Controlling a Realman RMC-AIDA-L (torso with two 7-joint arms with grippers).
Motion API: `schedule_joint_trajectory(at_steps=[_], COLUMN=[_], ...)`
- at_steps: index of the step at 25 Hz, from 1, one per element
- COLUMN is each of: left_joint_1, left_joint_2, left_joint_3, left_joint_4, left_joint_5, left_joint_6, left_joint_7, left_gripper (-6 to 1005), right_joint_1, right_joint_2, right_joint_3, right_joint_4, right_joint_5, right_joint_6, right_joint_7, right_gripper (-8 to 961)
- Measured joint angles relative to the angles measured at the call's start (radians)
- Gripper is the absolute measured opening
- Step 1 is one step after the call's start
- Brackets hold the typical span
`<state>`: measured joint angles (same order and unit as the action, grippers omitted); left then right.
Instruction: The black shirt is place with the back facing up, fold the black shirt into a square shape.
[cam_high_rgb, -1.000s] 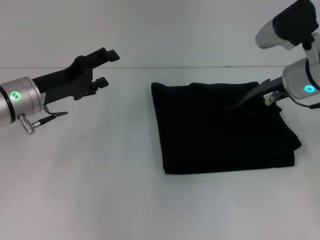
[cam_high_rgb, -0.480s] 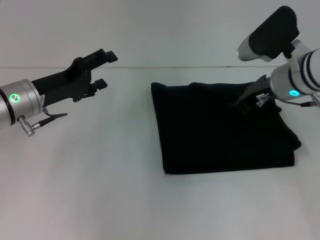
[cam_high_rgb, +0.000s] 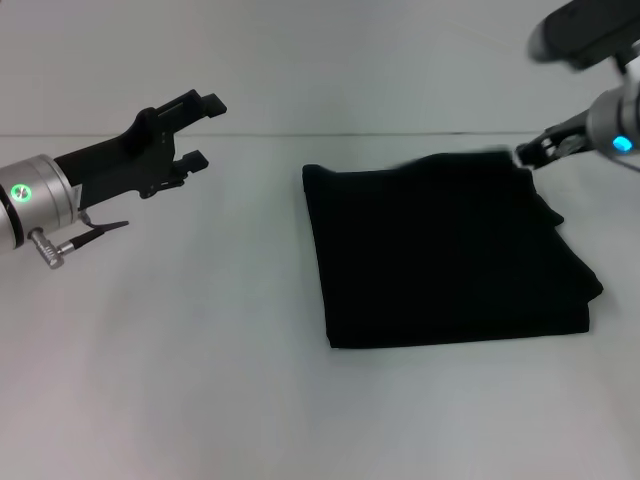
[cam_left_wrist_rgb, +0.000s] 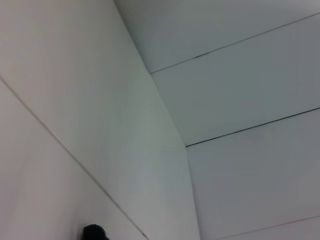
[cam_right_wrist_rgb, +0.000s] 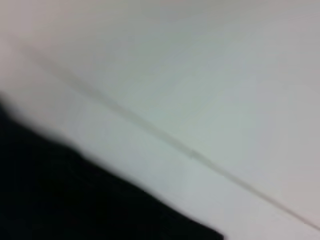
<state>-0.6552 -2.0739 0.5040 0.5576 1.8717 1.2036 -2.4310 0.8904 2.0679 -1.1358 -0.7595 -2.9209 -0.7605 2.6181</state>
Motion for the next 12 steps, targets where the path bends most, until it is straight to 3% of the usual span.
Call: schedule_joint_trajectory(at_steps=[2, 7, 12], left_joint_1=[0.001, 0.006, 0.007], left_joint_2=[0.0, 0.0, 0.0], left_joint_3=[-0.001, -0.002, -0.002], left_joint_4=[-0.001, -0.002, -0.001], left_joint_5=[-0.007, -0.016, -0.018], left_joint_6=[0.007, 0.011, 0.014], left_joint_7=[0.005, 0.009, 0.011], left_gripper=[948, 948, 948], right_joint_1=[-0.007, -0.043, -0.037], right_joint_2=[-0.015, -0.026, -0.045], right_joint_3=[0.032, 0.081, 0.161], right_joint_4=[-0.025, -0.114, -0.117], right_joint_5=[0.031, 0.117, 0.147], right_joint_6=[-0.028, -0.111, -0.26], right_joint_7=[-0.01, -0.043, -0.045], right_gripper=[343, 334, 324])
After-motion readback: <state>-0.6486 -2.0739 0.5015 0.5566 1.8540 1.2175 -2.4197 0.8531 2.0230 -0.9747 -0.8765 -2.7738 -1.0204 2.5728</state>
